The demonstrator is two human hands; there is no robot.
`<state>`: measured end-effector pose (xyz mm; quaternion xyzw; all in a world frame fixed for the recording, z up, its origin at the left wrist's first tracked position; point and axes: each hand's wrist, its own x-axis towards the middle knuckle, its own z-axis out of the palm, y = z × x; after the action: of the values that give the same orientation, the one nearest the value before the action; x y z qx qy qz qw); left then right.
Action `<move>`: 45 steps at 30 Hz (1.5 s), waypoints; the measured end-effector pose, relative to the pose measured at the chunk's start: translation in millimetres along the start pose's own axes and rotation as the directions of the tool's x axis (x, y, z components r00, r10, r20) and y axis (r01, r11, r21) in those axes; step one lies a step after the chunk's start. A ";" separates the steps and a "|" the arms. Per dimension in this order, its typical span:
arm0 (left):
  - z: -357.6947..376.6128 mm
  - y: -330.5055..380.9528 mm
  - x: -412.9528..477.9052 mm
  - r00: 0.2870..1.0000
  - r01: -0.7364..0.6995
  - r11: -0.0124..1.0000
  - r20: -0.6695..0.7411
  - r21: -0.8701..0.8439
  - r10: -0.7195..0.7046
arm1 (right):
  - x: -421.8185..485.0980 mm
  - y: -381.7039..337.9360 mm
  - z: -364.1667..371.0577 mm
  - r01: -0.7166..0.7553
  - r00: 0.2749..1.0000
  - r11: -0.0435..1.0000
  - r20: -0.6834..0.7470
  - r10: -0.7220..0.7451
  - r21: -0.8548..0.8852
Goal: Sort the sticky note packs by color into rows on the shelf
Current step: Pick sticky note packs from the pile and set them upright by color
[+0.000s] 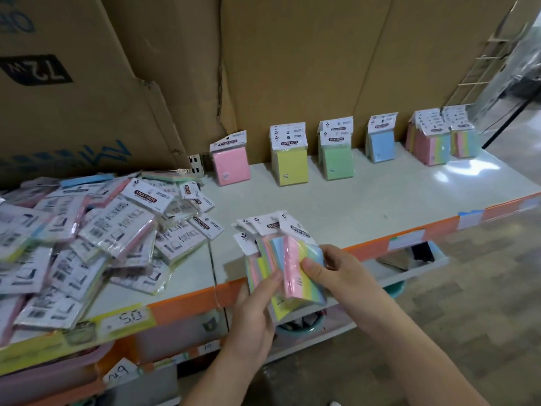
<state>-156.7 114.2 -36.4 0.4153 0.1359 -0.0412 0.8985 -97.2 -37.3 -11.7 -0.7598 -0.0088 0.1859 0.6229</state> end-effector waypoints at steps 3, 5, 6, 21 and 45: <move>15.8 -8.8 -0.7 1.000 -0.001 0.998 0.002 0.056 0.001 | -0.2 4.0 -22.2 0.026 0.999 0.999 0.019 -0.027 0.028; 28.2 -16.7 0.7 0.999 0.022 0.991 0.026 0.134 -0.025 | 0.4 7.9 -45.0 0.050 0.999 0.998 -0.004 -0.051 -0.027; 34.6 -20.8 1.9 0.998 0.043 0.985 0.033 0.168 -0.049 | 1.0 11.1 -58.4 0.063 0.997 0.997 -0.028 -0.065 -0.053; 191.9 -150.4 17.1 0.988 0.157 0.984 -0.016 0.080 -0.156 | -36.5 72.4 -247.7 0.040 0.985 0.997 -0.167 -0.028 0.067; 283.0 -176.5 153.0 0.969 0.155 0.958 0.151 0.242 -0.195 | 41.7 54.6 -395.2 0.038 0.986 0.997 -0.164 -0.027 0.067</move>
<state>16.5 -209.2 -33.8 0.4970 0.0880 -0.1722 0.8459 45.7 -412.1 -13.7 -0.7499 0.0364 0.1132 0.6507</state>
